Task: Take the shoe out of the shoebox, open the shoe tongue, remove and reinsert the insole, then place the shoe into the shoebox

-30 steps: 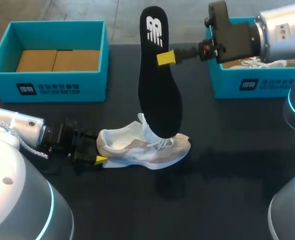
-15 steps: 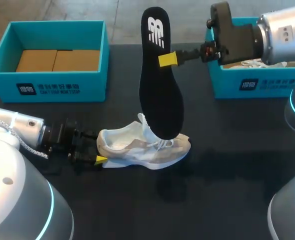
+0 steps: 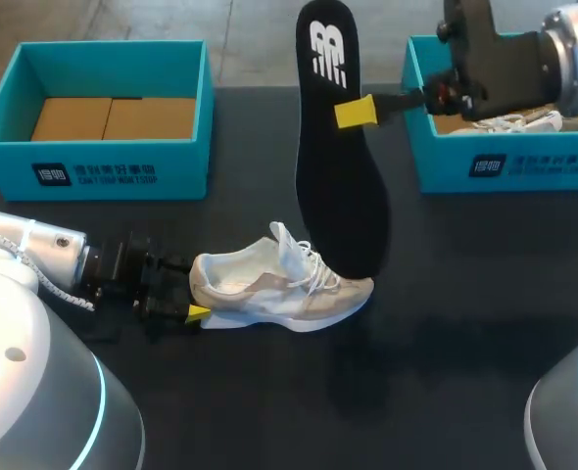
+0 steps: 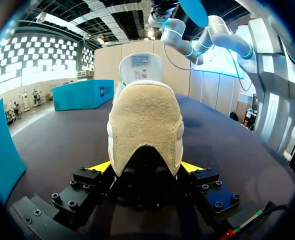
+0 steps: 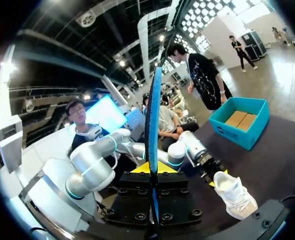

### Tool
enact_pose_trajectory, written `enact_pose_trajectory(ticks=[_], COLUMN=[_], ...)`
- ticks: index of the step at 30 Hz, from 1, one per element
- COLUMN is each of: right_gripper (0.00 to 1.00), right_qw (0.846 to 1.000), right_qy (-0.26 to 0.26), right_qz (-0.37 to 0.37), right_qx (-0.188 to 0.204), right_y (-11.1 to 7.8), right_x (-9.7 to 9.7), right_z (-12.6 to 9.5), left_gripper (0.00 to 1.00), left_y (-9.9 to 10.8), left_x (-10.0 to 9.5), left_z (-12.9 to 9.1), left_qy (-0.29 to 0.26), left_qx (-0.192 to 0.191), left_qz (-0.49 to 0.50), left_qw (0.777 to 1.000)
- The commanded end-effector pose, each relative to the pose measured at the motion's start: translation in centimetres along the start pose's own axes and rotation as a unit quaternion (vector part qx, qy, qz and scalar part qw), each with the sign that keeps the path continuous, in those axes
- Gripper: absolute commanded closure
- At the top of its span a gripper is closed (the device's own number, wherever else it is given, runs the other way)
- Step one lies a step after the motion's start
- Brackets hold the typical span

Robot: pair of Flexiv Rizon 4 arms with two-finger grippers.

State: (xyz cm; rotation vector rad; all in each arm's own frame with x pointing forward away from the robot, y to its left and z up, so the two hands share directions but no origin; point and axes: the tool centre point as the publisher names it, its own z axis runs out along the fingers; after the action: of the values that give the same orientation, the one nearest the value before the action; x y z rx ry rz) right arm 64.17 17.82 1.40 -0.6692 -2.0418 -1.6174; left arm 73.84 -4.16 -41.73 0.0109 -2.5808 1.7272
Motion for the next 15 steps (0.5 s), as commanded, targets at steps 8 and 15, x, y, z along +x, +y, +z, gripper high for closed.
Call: enact_pose_trajectory(ticks=[8,15], right_gripper=[1.00,1.00], right_qw=[0.999,0.999], right_qy=[-0.034,-0.034], right_qz=[0.012,0.013], right_qx=[-0.006,-0.008], right_y=[-2.43,-2.39], right_x=[2.96,2.94], right_z=[-0.95,-0.50], left_gripper=[1.00,1.00], left_y=[0.24,0.24], left_x=[-0.06,-0.06], left_z=[0.18,0.18], left_qy=[0.000,0.000], left_qx=[-0.001,-0.001], left_qz=[0.000,0.000], left_qw=[1.000,1.000])
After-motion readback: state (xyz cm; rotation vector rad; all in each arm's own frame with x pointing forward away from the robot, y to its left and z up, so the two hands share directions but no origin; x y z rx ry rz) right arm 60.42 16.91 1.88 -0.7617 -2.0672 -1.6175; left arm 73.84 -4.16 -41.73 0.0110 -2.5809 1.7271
